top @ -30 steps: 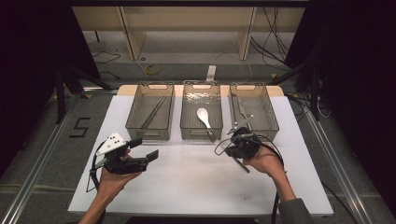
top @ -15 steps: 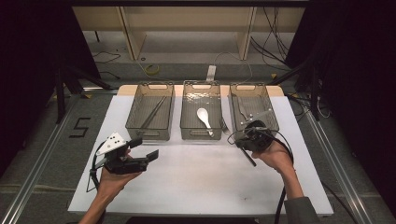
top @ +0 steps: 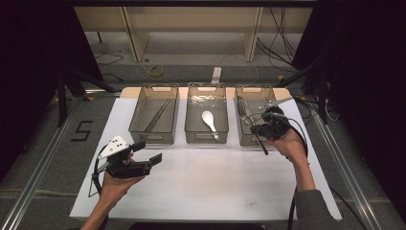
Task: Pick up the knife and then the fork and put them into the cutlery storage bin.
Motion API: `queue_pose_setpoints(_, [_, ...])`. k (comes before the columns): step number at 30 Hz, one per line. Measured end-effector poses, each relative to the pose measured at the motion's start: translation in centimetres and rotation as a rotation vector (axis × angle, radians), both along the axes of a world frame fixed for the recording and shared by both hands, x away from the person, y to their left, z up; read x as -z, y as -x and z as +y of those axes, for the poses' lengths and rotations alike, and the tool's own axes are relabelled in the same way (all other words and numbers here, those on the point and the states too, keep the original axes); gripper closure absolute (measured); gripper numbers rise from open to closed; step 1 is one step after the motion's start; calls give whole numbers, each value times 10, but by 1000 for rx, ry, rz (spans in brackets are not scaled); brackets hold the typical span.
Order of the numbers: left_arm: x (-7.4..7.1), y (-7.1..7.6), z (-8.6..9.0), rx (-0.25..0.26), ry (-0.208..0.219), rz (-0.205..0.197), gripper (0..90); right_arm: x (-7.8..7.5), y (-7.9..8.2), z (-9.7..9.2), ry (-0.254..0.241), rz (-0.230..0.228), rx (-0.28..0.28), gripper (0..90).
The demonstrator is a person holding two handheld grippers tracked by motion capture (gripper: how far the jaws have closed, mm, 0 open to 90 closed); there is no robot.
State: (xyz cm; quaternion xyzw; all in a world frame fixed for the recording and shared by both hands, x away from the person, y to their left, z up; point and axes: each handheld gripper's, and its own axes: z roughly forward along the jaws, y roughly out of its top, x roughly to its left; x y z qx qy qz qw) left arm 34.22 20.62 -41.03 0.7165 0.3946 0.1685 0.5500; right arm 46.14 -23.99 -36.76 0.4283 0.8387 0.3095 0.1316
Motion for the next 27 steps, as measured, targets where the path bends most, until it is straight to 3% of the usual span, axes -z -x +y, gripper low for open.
queue_pose_setpoints(13, [0,0,0,1,0,0,157,-18,-48,-8,32,-45,124,850])
queue_pose_setpoints(21, [0,0,0,2,3,-2,157,-2,-69,-13,40,-44,218,850])
queue_pose_setpoints(27, [0,0,0,2,3,-1,157,11,-75,-18,44,-42,261,850])
